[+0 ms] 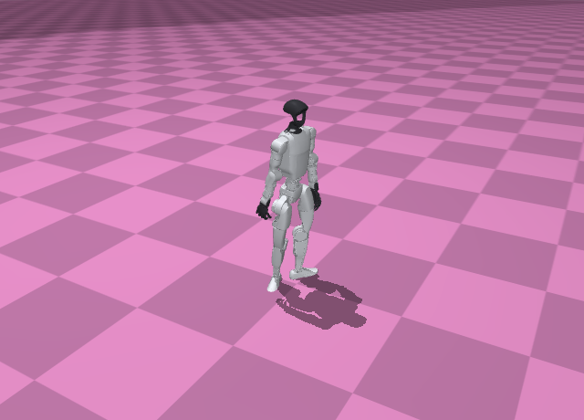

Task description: In place motions

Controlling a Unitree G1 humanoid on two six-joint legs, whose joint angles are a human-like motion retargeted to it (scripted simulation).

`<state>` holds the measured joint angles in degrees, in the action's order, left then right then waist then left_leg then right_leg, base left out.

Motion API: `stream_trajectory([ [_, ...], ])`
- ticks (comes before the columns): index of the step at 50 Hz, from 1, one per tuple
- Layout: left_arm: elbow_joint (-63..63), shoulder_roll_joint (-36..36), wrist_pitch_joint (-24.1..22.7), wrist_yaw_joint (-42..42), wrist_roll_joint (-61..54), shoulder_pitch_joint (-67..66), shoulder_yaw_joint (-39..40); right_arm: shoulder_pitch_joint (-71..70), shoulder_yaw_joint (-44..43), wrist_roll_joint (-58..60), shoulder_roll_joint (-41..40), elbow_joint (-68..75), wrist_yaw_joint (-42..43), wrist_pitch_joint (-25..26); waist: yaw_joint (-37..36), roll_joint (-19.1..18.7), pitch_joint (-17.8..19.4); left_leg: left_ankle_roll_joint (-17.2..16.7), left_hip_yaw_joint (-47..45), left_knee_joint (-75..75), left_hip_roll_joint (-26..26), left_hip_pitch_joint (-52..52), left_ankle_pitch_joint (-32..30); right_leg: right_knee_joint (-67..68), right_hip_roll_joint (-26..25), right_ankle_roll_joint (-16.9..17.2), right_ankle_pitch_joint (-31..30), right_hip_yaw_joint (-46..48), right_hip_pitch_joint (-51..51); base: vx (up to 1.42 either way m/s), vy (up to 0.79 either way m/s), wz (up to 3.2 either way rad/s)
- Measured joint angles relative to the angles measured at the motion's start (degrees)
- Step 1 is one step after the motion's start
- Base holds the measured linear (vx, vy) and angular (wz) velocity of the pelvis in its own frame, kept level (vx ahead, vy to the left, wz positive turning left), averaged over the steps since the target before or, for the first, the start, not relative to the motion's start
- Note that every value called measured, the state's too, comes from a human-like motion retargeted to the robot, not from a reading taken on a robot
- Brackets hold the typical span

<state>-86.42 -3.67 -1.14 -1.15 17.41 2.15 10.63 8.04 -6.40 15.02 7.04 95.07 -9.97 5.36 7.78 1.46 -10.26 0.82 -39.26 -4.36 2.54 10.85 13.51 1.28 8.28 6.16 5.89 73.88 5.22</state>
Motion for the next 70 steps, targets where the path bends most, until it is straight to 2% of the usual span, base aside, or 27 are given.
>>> stream_trajectory([
  [4,-2.45,-1.14,0.72,4.14,-2.61,-3.02,5.15,-1.97,1.15,1.52,1.49,-1.26,1.29,0.2,-2.61,1.09,0.11,-1.78,-5.54,2.39,0.07,-2.3,-5.34,-0.24,-0.27,0.86,-0.03,3.41,2.24,0.3,-0.23,1.09],
  [8,-5.78,-1.87,1.06,4.48,-5.72,-6.86,10.2,-4.78,1.33,4.96,2.86,-4.73,2.33,0.03,-5.31,0.87,0.33,0.21,-3.09,4.9,-1.01,-2.79,-11.66,0.63,-0.28,1.15,-0.03,3.83,3.69,0.28,-0.2,0.05],
  [12,-8.53,-2.09,1.73,4.52,-7.4,-10.97,14.51,-7.18,1.66,4.42,2.56,-9.71,1.77,-0.97,-5.39,0.56,-0.58,0.23,-2.35,4.79,-0.93,-2.75,-14.26,1.34,0.06,1.72,-0.2,3.36,3.96,0.28,-0.22,-0.11],
  [16,-7.9,-2.1,2.58,2.13,-5.51,-15.31,17.21,-7.92,1.2,-0.11,-0.35,-13.48,0.58,-3.09,-4.53,1.24,-2.56,0.52,-0.44,4.21,-1.85,-2.04,-13.35,1.77,1.1,2.24,-0.56,3.41,3.8,0.29,-0.27,0.0],
  [20,-5.93,-2.65,2.99,0.03,-2.44,-17.1,17.65,-7.37,1.8,-4.54,-2.52,-15.17,-4.22,-4.26,-6.34,2.75,-2.74,0.53,0.27,4.9,-3.31,-3.35,-12.12,1.37,1.73,2.72,-1.41,3.23,5.12,0.29,-0.32,-0.16],
  [26,-2.72,-3.92,3.01,-1.06,-1.56,-15.24,17.12,-5.95,2.45,-2.83,-2.6,-12.07,-2.87,-5.09,-7.61,4.45,-3.18,-0.2,3.57,5.3,-4.97,-4.95,-9.62,1.13,1.3,3.21,-2.98,5.79,8.31,0.31,-0.37,0.32],
  [28,-1.75,-4.17,3.14,-1.59,-2.31,-13.63,16.91,-5.56,2.4,-1.74,-2.05,-10.22,-2.13,-4.95,-7.72,4.13,-2.77,-0.56,5.56,5.0,-4.39,-5.35,-8.79,2.69,0.82,1.8,-3.57,6.54,9.76,0.33,-0.46,0.61],
  [30,-0.82,-4.18,3.25,-2.09,-3.48,-11.65,16.48,-5.31,2.02,-0.93,-1.46,-8.29,-1.15,-4.6,-7.22,2.65,-1.54,-0.97,7.75,4.55,-2.58,-6.22,-8.18,5.75,0.07,-1.76,-4.29,5.97,11.52,0.2,-0.38,0.91],
  [32,-0.5,-4.03,3.54,-2.46,-4.83,-8.94,15.63,-5.3,1.31,-0.79,-0.89,-6.39,-0.17,-4.15,-5.88,0.34,0.62,-1.09,10.45,4.09,-0.21,-7.74,-7.74,12.48,0.64,-5.97,-4.28,2.47,12.59,0.19,-0.37,1.23],
  [33,-0.7,-4.0,3.75,-2.54,-5.32,-7.29,15.17,-5.36,0.88,-0.96,-0.66,-5.52,0.19,-3.89,-5.27,-0.7,1.76,-1.06,11.71,3.85,0.9,-8.47,-7.56,18.36,2.51,-7.37,-3.44,-1.08,11.99,0.13,-0.31,1.19],
  [35,-1.4,-3.93,4.12,-2.53,-5.74,-4.12,14.03,-5.21,-0.03,-1.69,-0.34,-4.11,0.53,-3.35,-4.87,-0.77,2.86,-0.56,13.13,3.67,0.82,-8.88,-7.44,32.35,8.28,-6.27,-0.12,-13.56,5.44,0.07,-0.3,1.02],
  [37,-1.89,-3.93,4.27,-2.48,-5.55,-1.51,12.72,-5.04,-0.7,-2.67,-0.44,-3.25,0.39,-2.92,-3.89,0.14,2.77,0.25,14.67,3.8,-0.46,-7.81,-7.77,41.43,10.07,-4.01,2.34,-25.53,-3.31,-0.01,-0.34,1.08],
  [41,-0.86,-3.49,3.74,-3.8,-4.94,0.95,9.27,-4.74,-0.36,-3.29,-1.22,-3.34,-0.14,-2.65,-0.34,-0.84,3.2,1.36,19.64,3.53,-0.37,-5.46,-8.43,43.63,4.57,-2.37,4.33,-37.82,-13.52,-0.12,-0.35,1.14],
  [46,-0.6,-3.55,3.58,-6.05,-0.72,1.63,5.6,-4.93,1.38,-1.62,-2.51,-4.15,0.11,-2.9,5.14,-1.53,1.35,1.97,25.77,3.21,-1.59,-1.53,-9.21,31.04,-3.06,-0.16,5.78,-48.33,-21.77,-0.13,-0.23,1.17],
  [50,-2.06,-3.02,3.88,-5.82,2.47,1.11,2.79,-4.54,2.51,-0.65,-2.82,-4.68,0.42,-3.17,8.65,0.29,1.55,2.91,30.95,3.5,-5.68,-2.97,-9.44,14.01,-4.36,2.12,4.31,-51.56,-20.79,-0.06,-0.12,1.43],
  [51,-2.67,-2.98,3.91,-5.72,2.73,1.11,1.92,-4.54,2.47,-0.35,-2.82,-4.7,0.5,-3.16,9.43,1.36,2.35,3.38,32.65,3.48,-7.2,-4.41,-9.46,9.91,-3.88,0.34,-1.19,-50.43,-19.11,0.01,0.0,1.48],
  [52,-3.25,-2.99,3.99,-5.66,3.03,1.07,1.23,-4.5,2.53,-0.01,-2.81,-4.67,0.51,-3.14,9.58,2.36,2.77,3.7,33.7,3.43,-8.41,-5.59,-9.4,7.07,-3.78,-0.65,-3.89,-50.89,-17.72,0.08,0.05,0.92],
  [53,-3.8,-3.12,4.15,-5.7,3.39,0.91,0.9,-4.39,2.81,0.39,-2.75,-4.54,0.41,-3.11,8.47,3.19,2.45,3.69,33.49,3.32,-9.0,-6.26,-9.16,6.78,-4.43,-0.05,-1.0,-54.51,-16.94,0.14,0.04,0.21],
  [55,-4.41,-3.27,4.92,-5.84,5.4,0.07,1.31,-4.21,3.13,1.43,-2.65,-3.94,-0.73,-2.52,4.93,4.61,0.74,3.57,32.27,2.9,-9.65,-6.57,-8.47,6.95,-3.31,-0.19,0.87,-49.93,-15.88,0.15,0.03,-0.08],
  [58,-3.11,-1.66,4.1,-3.25,5.69,-3.12,2.88,-4.2,1.36,3.64,-2.51,-5.1,-1.35,-1.23,2.07,4.77,0.77,3.75,34.07,1.53,-9.64,-7.17,-7.94,6.26,-3.02,-0.02,1.24,-48.14,-13.96,0.01,0.02,0.41],
  [60,-2.44,-1.56,1.87,-2.44,1.36,-4.83,3.63,-4.71,1.83,4.28,-2.58,-7.13,-1.2,-1.71,2.09,4.78,2.07,3.7,34.9,0.99,-9.53,-8.5,-7.49,5.6,-3.54,-0.16,1.51,-47.32,-12.1,-0.1,-0.02,0.13],
  [62,-2.95,-1.85,0.87,-2.71,-1.19,-6.44,5.27,-5.03,2.8,4.6,-2.59,-9.17,-1.07,-2.37,2.96,4.29,1.57,3.39,35.36,0.46,-9.37,-8.88,-6.73,5.66,-3.48,0.13,2.04,-47.08,-11.57,-0.04,0.0,0.13],
  [65,-5.2,-1.95,1.89,-1.21,-0.8,-8.2,7.77,-5.4,3.07,4.33,-2.63,-11.15,-0.86,-2.95,3.62,3.54,-0.77,3.04,35.3,-1.55,-9.35,-7.31,-5.72,6.48,-2.86,0.4,2.59,-47.5,-12.82,0.01,0.06,-0.02],
  [70,-7.62,-2.85,2.72,0.47,-1.77,-8.87,8.76,-7.07,3.35,1.27,-3.02,-13.02,-3.11,-3.38,1.54,4.32,0.48,3.29,38.3,-5.66,-10.58,-6.64,-6.36,7.78,-1.84,0.55,2.2,-51.42,-13.2,-0.08,0.05,-0.6],
])
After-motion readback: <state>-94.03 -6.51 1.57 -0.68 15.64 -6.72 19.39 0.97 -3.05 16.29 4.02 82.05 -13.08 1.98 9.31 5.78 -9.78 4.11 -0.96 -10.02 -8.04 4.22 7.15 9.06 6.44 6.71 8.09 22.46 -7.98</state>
